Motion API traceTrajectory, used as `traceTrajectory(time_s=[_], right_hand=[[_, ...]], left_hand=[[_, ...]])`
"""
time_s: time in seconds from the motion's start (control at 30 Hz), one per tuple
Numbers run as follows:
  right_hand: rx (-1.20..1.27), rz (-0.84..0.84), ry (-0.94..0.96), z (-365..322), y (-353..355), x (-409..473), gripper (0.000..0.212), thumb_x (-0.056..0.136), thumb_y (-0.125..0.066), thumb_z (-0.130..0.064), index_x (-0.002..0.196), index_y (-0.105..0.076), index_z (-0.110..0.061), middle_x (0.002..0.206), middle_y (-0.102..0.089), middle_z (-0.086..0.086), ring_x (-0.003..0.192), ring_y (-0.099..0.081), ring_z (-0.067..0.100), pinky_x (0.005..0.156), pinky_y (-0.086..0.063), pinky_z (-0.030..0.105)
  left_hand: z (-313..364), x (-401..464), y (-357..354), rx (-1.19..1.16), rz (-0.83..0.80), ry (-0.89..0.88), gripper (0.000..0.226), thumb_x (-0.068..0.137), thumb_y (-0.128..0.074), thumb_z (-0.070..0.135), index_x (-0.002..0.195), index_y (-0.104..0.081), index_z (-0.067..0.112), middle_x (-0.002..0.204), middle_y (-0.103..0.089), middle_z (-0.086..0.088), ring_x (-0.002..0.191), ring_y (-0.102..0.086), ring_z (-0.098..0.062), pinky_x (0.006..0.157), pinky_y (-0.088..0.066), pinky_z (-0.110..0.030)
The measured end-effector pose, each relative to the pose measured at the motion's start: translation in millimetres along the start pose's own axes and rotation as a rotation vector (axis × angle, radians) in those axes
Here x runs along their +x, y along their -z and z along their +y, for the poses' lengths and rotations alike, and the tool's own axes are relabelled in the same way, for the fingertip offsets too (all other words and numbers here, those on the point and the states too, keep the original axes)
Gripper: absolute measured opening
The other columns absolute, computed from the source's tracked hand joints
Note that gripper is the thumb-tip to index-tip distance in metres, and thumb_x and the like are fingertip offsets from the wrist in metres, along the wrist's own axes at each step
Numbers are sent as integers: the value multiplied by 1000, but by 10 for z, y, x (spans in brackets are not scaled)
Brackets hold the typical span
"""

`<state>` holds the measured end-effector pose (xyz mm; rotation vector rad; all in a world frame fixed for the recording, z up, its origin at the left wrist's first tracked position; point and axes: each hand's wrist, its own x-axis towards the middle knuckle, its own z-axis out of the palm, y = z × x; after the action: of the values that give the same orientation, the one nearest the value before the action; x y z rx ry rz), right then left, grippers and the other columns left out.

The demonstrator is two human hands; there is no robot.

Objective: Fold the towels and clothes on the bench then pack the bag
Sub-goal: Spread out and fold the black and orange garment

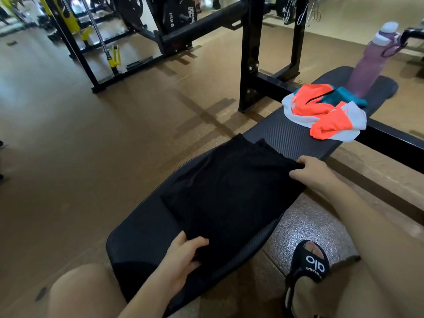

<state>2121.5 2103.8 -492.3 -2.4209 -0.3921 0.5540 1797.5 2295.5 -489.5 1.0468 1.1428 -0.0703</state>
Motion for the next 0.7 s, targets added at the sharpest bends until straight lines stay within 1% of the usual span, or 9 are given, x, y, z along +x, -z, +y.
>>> traceTrajectory(time_s=[0.07, 0.13, 0.23, 0.33, 0.47, 0.53, 0.6, 0.67, 0.7], right_hand=[[4, -6, 5, -70, -3, 37, 27, 81, -69, -40, 89, -61, -15, 86, -64, 2, 83, -61, 22, 67, -44, 35], [-43, 14, 19, -101, -27, 85, 37, 81, -71, -51, 84, -65, -15, 81, -66, 1, 81, -62, 22, 65, -46, 34], [-32, -6, 32, -102, -4, 121, 28, 80, -73, -34, 74, -60, -10, 73, -63, 3, 73, -60, 22, 57, -39, 31], [74, 1, 39, -95, 91, 129, 24, 75, -67, -20, 69, -45, -13, 66, -47, 3, 63, -43, 21, 57, -33, 32], [-30, -19, -9, -45, 60, 139, 11, 78, -57, -16, 84, -51, -11, 84, -57, 5, 74, -51, 22, 60, -37, 33], [-73, -82, -10, -43, 42, 170, 18, 74, -59, -22, 91, -60, -15, 93, -63, 5, 84, -58, 23, 65, -43, 33], [0, -150, -29, -79, 38, 193, 29, 68, -67, -35, 82, -65, -10, 84, -65, 2, 79, -61, 21, 65, -43, 32], [45, -138, -28, -100, 34, 210, 44, 70, -73, -49, 68, -58, -9, 68, -56, 2, 67, -56, 20, 61, -38, 32], [23, -111, -12, -104, 31, 214, 44, 75, -74, -49, 64, -54, -11, 64, -52, 3, 65, -54, 21, 60, -36, 33]], left_hand=[[82, 75, 58, -73, -45, 29, 39, 91, -73, 28, 126, -59, 19, 124, -71, -6, 111, -69, -28, 91, -57, -45], [112, 133, 64, -115, -29, 13, 40, 96, -68, 32, 132, -56, 18, 125, -70, -6, 111, -69, -29, 92, -57, -47], [92, 147, 41, -115, -4, -54, 31, 101, -58, 19, 133, -59, 17, 120, -73, -5, 110, -70, -28, 97, -55, -50], [78, 138, 71, -137, -13, -74, 31, 97, -56, 8, 127, -62, 8, 118, -74, -10, 110, -70, -30, 99, -54, -49], [132, 168, 119, -133, -12, -82, 32, 92, -62, 2, 124, -62, 7, 118, -73, -14, 107, -71, -32, 92, -57, -48], [218, 190, 117, -130, -26, -65, 32, 95, -66, 17, 126, -61, 13, 117, -75, -10, 107, -72, -29, 93, -57, -48], [313, 216, 112, -111, -33, -65, 31, 99, -62, 31, 128, -62, 18, 119, -74, -5, 108, -72, -25, 95, -56, -46], [382, 244, 89, -119, 0, -89, 21, 102, -59, 27, 121, -63, 21, 116, -75, -4, 107, -72, -25, 92, -57, -45], [406, 251, 73, -126, 24, -99, 14, 102, -59, 22, 115, -64, 22, 114, -75, -5, 107, -71, -25, 91, -56, -44]])
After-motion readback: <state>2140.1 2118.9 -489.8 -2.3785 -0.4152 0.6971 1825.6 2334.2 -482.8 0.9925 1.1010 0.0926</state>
